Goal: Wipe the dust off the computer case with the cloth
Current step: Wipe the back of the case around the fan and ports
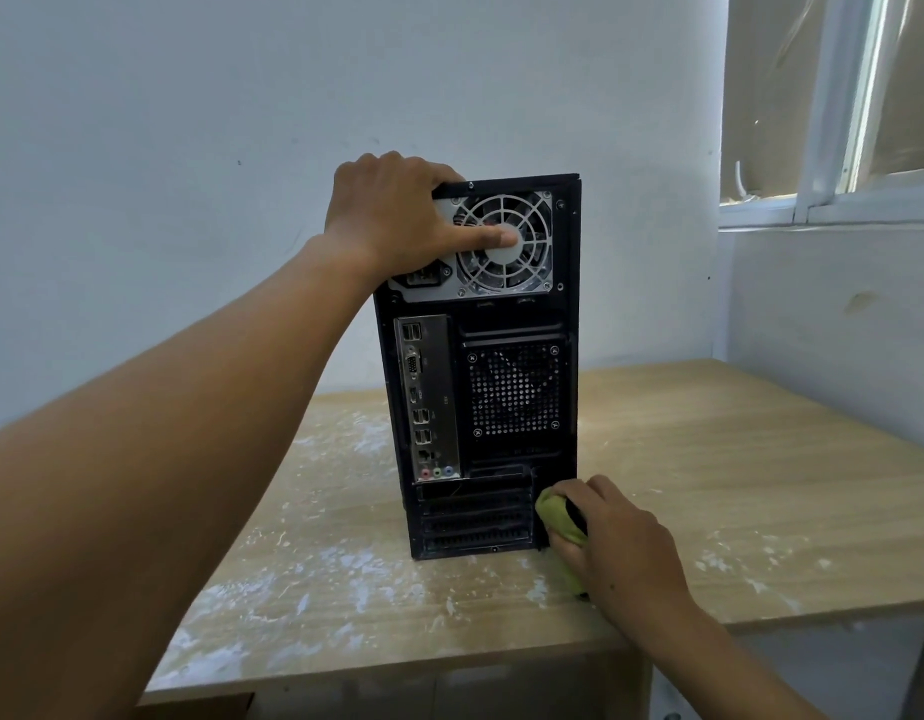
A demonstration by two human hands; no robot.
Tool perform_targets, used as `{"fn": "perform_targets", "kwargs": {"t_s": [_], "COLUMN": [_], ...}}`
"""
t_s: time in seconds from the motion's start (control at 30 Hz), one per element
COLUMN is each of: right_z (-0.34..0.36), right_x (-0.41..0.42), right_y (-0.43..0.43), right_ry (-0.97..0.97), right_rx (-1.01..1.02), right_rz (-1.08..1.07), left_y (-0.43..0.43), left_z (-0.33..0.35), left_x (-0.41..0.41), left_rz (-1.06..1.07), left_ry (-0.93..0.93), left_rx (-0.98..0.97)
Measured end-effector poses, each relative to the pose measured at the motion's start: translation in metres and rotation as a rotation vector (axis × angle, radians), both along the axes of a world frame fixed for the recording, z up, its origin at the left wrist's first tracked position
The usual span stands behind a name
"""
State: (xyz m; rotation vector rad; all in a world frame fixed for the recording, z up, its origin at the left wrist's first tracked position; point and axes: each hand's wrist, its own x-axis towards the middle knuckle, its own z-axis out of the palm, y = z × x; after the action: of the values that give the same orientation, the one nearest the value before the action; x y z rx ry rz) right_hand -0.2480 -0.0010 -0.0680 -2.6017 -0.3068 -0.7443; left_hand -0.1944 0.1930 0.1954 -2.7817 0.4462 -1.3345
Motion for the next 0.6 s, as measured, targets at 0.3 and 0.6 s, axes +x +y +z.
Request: {"fn": "perform_targets", "kwargs": {"t_s": [0.3, 0.6], "right_z": [-0.001, -0.001], "right_x": [-0.008, -0.007], "right_y": [-0.010, 0.021], "right_ry": [0.232, 0.188], "right_rx": [-0.083, -0.190], "right_rz": [-0.043, -0.102], "left_y": [0.001, 0.001], "left_z": [0.000, -0.001], "left_x": [0.002, 0.005], "left_rz": [-0.003, 0.000], "left_ry": [-0.016, -0.044], "left_rx": [-0.004, 0.009]}}
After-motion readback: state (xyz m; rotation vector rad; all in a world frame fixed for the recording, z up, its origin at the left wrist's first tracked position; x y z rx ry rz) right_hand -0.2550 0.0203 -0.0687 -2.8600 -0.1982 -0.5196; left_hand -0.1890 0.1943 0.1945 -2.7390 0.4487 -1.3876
